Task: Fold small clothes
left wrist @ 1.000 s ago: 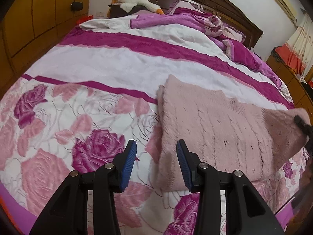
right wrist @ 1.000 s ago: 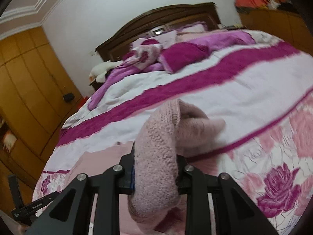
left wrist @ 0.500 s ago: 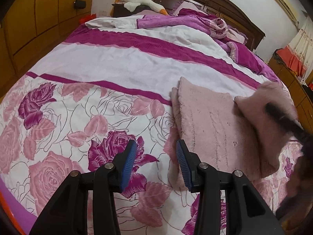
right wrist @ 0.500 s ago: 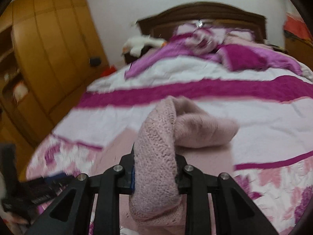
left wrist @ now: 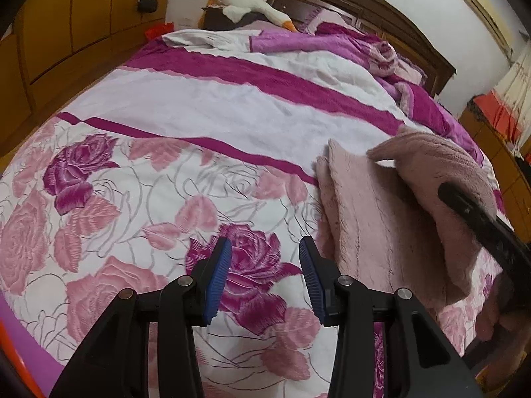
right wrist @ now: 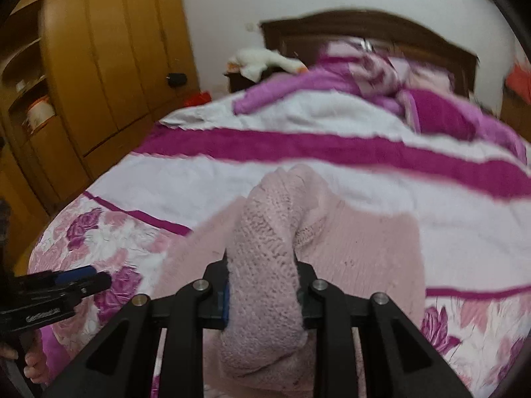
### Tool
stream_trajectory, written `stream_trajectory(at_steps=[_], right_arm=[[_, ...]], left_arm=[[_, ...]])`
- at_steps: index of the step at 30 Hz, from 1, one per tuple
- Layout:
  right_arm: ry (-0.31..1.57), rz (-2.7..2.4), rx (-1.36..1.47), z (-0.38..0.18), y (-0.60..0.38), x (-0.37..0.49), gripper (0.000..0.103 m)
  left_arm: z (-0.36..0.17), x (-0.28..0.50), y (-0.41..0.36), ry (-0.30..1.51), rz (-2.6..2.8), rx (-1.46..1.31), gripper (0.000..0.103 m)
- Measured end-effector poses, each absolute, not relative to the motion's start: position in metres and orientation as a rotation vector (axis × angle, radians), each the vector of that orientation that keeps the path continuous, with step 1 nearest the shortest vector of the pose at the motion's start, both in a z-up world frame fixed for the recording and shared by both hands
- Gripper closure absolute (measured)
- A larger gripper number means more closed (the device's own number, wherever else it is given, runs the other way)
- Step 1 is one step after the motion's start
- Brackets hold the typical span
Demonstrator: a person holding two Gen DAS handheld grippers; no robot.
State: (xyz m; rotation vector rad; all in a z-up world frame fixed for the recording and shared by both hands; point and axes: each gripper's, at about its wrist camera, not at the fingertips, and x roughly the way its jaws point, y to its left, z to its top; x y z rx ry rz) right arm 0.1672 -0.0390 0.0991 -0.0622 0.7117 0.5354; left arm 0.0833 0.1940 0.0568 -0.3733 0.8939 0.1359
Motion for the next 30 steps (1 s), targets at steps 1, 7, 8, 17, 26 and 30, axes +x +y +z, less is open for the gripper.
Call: stream_trajectory(at_steps=[1, 7, 8, 17, 26, 30], right_arm=[[0.704, 0.555, -0.08, 0.099, -0.03, 0.163, 0.078], [0.824, 0.684, -0.2, 0.048, 0.026, 0.149, 0.07], [0.825, 0.685, -0.194, 0.044, 0.026, 0.148, 0.069], [0.781, 0.761, 0.025, 0.089, -0.029, 0.131, 0.049], [0.738, 0.542, 0.065, 0.094, -0.1, 0.132, 0.046], [0.778, 0.483, 0.141, 0.079, -0.13, 0.142, 0.046]], left_arm=[[0.057, 0.083, 0.197, 0.892, 0.143, -0.379, 0.083], [0.055, 0.085, 0.204, 0.903, 0.145, -0.422, 0.083], [0.055, 0.085, 0.203, 0.905, 0.135, -0.423, 0.083], [0.078, 0.098, 0.186, 0.854, 0.002, -0.468, 0.083], [0.078, 0.113, 0.139, 0.903, -0.159, -0.489, 0.083], [0.074, 0.115, 0.116, 0.921, -0.178, -0.406, 0.083]])
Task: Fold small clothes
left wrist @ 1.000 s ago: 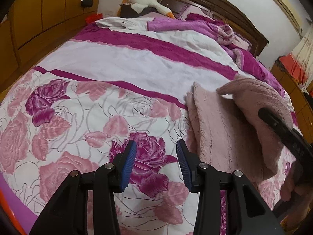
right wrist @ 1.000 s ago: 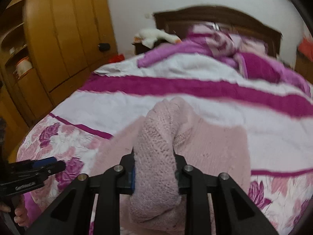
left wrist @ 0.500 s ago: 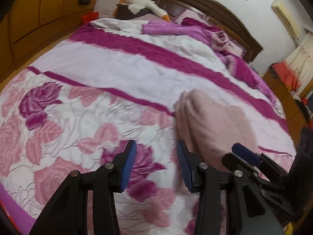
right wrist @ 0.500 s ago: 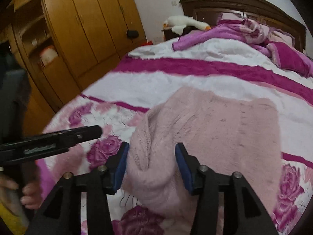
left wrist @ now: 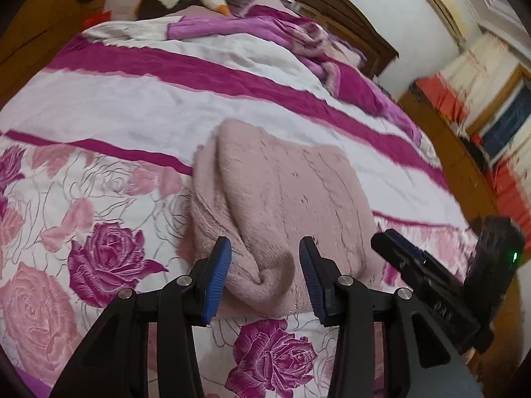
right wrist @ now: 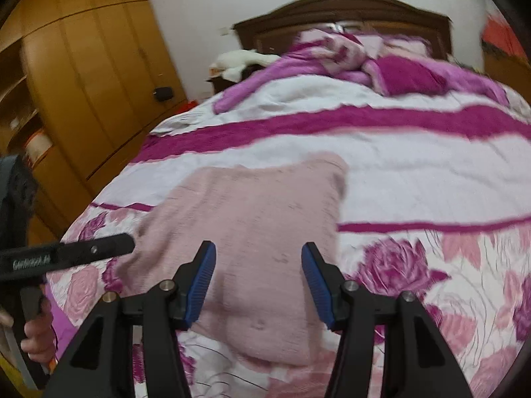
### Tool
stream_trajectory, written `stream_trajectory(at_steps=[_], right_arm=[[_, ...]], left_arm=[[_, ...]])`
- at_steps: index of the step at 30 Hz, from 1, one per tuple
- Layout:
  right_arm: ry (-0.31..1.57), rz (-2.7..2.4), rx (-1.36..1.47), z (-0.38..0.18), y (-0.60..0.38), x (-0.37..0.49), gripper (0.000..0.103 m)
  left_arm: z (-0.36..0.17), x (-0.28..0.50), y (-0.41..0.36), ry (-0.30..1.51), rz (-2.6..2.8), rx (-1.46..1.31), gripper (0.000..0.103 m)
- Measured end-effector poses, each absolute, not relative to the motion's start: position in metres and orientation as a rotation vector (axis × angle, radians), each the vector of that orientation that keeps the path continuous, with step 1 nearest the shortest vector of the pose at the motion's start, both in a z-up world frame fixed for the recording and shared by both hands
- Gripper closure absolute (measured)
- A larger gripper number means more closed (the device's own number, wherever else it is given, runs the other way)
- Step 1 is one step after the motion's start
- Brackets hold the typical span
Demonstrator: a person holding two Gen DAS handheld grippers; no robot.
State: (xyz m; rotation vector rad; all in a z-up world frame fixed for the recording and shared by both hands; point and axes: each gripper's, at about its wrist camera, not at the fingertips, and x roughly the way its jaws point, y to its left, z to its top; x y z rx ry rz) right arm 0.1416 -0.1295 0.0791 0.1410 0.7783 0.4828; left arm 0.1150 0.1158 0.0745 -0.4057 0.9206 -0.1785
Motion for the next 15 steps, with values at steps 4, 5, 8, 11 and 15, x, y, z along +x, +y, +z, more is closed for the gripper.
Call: stream_trajectory(at_steps=[4, 5, 8, 11, 15], right_arm=[[0.803, 0.464, 0.19, 0.062, -0.141, 0.146, 0.046], [0.809, 0.463, 0.199, 0.058, -0.143, 0.147, 0.046], [0.808, 0.467, 0.212, 0.05, -0.145, 0.147, 0.046], [0.803, 0.47, 0.227, 0.051, -0.148, 0.146, 0.046], [0.784, 0.484, 0.232, 0.055, -0.148, 0.142, 0.046]], left_arm=[[0.06, 0.124, 0.105, 0.966, -0.141, -0.342, 0.083], [0.053, 0.127, 0.104, 0.983, -0.128, -0.344, 0.083], [0.044, 0.127, 0.106, 0.959, -0.115, -0.345, 0.094], [0.056, 0.113, 0.121, 0.875, -0.089, -0.409, 0.103], [0.066, 0.097, 0.142, 0.827, -0.012, -0.396, 0.103]])
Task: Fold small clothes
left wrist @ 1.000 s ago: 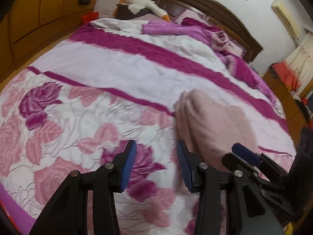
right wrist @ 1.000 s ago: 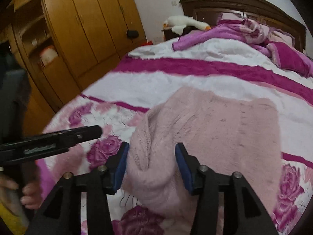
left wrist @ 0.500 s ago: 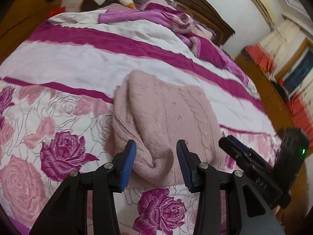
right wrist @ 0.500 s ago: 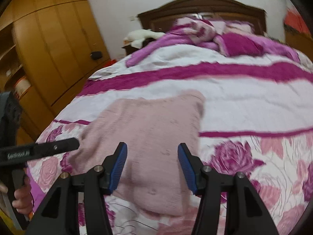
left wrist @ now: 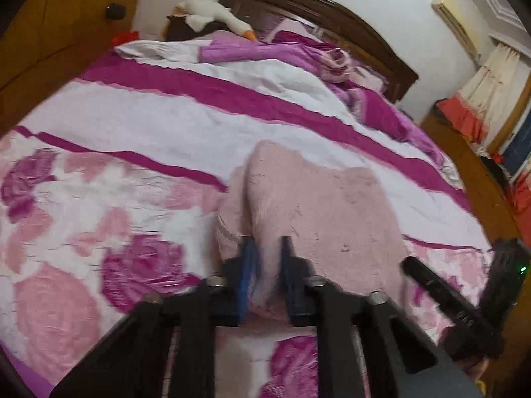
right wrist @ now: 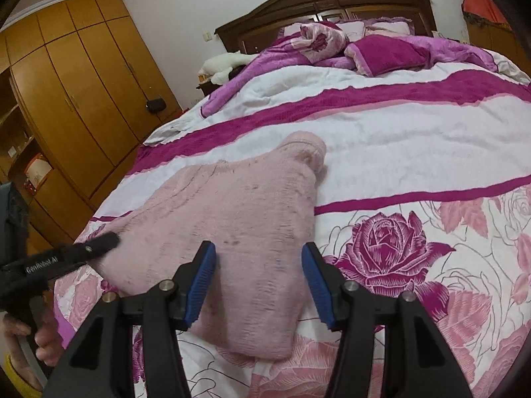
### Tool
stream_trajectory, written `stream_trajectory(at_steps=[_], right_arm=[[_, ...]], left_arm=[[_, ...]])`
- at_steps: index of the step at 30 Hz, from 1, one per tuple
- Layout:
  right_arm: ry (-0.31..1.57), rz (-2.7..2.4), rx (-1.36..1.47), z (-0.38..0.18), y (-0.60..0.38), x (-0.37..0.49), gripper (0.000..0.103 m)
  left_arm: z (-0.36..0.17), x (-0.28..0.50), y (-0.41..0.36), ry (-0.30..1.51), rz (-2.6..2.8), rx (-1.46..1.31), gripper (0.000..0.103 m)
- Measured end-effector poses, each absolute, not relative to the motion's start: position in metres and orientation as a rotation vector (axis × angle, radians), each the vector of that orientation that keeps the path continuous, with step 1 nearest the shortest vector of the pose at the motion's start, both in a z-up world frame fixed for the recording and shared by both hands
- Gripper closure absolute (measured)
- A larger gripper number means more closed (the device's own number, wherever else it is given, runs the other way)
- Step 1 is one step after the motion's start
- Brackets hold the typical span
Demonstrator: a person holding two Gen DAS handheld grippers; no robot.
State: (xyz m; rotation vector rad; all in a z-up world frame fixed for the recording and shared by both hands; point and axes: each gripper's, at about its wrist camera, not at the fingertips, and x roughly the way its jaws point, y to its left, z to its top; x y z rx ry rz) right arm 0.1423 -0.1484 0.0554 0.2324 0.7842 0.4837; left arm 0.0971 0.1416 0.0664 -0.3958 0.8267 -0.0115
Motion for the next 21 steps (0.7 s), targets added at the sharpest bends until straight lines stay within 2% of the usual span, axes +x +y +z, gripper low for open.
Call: stream_trajectory(at_steps=[4, 12, 13, 15, 17, 21], right_arm=[[0.823, 0.488, 0.202, 0.044, -0.139, 0.146, 0.044], [0.846, 0.482, 0.212, 0.038, -0.139, 0.149, 0.042], [0.842, 0.481, 0.215, 0.039, -0.14, 0.148, 0.042], [0.835, 0.483, 0.209, 0.044, -0.14, 0.149, 0.042], [0.823, 0.481, 0.199, 0.051, -0.141, 0.152, 0.042], [0.803, 0.464, 0.195, 0.062, -0.143, 0.165, 0.042]], left_arm=[[0.034, 0.101, 0.149, 0.924, -0.016, -0.419, 0.103], [0.07, 0.114, 0.147, 0.863, -0.036, -0.362, 0.102], [0.074, 0.118, 0.147, 0.858, -0.028, -0.349, 0.1], [0.08, 0.133, 0.145, 0.853, -0.055, -0.34, 0.085], [0.081, 0.153, 0.143, 0.85, -0.085, -0.354, 0.079], [0.069, 0.191, 0.143, 0.882, -0.094, -0.39, 0.076]])
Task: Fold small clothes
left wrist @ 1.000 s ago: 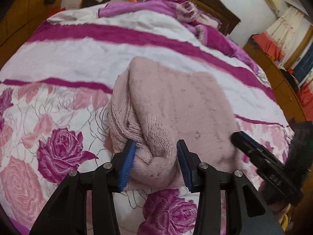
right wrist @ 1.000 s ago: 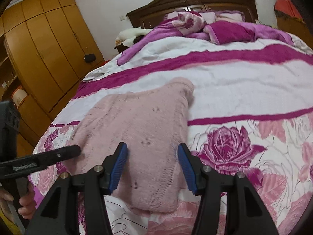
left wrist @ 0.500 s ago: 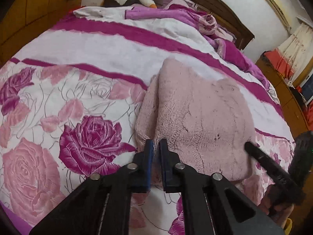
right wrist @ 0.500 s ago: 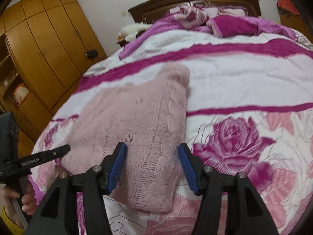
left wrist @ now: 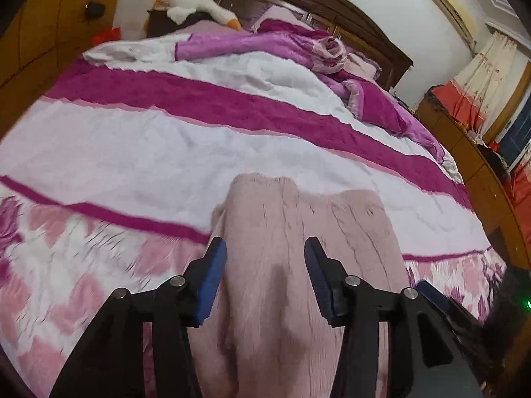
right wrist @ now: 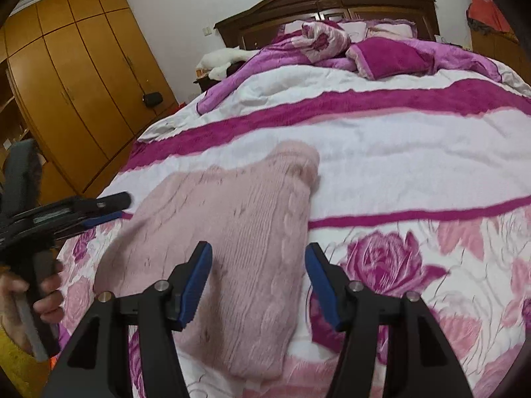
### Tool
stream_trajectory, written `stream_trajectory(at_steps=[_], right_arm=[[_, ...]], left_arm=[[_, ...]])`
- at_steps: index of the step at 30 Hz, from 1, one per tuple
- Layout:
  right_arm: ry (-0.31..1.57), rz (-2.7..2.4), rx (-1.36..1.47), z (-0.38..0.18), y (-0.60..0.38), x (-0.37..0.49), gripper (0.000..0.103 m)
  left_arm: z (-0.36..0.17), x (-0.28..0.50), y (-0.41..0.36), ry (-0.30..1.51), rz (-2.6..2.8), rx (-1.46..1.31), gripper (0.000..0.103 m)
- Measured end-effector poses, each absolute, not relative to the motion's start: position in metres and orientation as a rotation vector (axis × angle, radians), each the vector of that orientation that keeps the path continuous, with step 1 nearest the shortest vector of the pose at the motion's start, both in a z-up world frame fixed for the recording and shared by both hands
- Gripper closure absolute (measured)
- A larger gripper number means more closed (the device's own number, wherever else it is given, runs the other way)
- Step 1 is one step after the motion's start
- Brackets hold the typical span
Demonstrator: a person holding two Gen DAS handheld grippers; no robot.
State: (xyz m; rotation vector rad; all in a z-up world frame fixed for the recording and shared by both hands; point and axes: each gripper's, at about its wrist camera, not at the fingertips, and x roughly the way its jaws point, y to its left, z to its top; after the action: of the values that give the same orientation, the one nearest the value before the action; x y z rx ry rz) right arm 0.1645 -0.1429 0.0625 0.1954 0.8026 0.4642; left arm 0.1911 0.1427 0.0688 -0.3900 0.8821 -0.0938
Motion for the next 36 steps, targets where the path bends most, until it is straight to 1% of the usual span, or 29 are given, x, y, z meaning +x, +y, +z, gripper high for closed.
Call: stream_trajectory(at_steps=[6, 8, 9, 11, 12, 14, 16, 17, 19, 21, 23, 26, 28, 31, 32, 34, 36], right_arm=[[0.81, 0.453, 0.214, 0.056, -0.146, 0.177, 0.042], [0.816, 0.454, 0.224, 0.051, -0.147, 0.18, 0.042], [0.816, 0.456, 0.23, 0.05, -0.147, 0.181, 0.042], [0.813, 0.457, 0.241, 0.05, -0.148, 0.184, 0.042], [0.808, 0.455, 0.243, 0.052, -0.148, 0.185, 0.042], [0.793, 0.457, 0.24, 0.055, -0.146, 0.183, 0.042], [0.775, 0.465, 0.23, 0.057, -0.143, 0.184, 0.042], [0.774, 0.462, 0.218, 0.057, -0.141, 0.185, 0.042], [0.797, 0.454, 0.179, 0.049, -0.131, 0.188, 0.042], [0.834, 0.471, 0.16, 0.035, -0.121, 0.191, 0.042], [0.853, 0.473, 0.171, 0.024, -0.118, 0.193, 0.039], [0.861, 0.477, 0.207, 0.025, -0.123, 0.194, 0.039], [0.851, 0.475, 0.215, 0.029, -0.127, 0.191, 0.038], [0.842, 0.474, 0.245, 0.033, -0.133, 0.187, 0.038], [0.842, 0.475, 0.258, 0.034, -0.135, 0.185, 0.037], [0.849, 0.474, 0.287, 0.034, -0.139, 0.182, 0.03], [0.861, 0.48, 0.32, 0.032, -0.143, 0.18, 0.027]], left_arm=[[0.03, 0.234, 0.148, 0.995, -0.081, -0.497, 0.076], [0.025, 0.235, 0.149, 0.966, -0.104, -0.549, 0.078], [0.026, 0.233, 0.15, 0.939, -0.129, -0.56, 0.103], [0.034, 0.224, 0.153, 0.874, -0.118, -0.557, 0.103], [0.041, 0.213, 0.157, 0.813, -0.078, -0.547, 0.103], [0.048, 0.2, 0.16, 0.756, -0.008, -0.491, 0.103], [0.038, 0.205, 0.161, 0.793, 0.007, -0.451, 0.103], [0.026, 0.212, 0.161, 0.848, 0.011, -0.439, 0.103], [0.015, 0.218, 0.161, 0.876, 0.027, -0.406, 0.103], [0.013, 0.219, 0.159, 0.87, 0.049, -0.363, 0.103], [0.014, 0.217, 0.16, 0.872, 0.043, -0.358, 0.103], [0.022, 0.208, 0.163, 0.878, 0.013, -0.368, 0.103], [0.03, 0.201, 0.166, 0.886, 0.001, -0.384, 0.101], [0.04, 0.19, 0.167, 0.899, -0.039, -0.407, 0.094], [0.043, 0.184, 0.166, 0.902, -0.061, -0.414, 0.09], [0.047, 0.172, 0.164, 0.903, -0.103, -0.422, 0.082], [0.048, 0.165, 0.16, 0.912, -0.123, -0.417, 0.066]])
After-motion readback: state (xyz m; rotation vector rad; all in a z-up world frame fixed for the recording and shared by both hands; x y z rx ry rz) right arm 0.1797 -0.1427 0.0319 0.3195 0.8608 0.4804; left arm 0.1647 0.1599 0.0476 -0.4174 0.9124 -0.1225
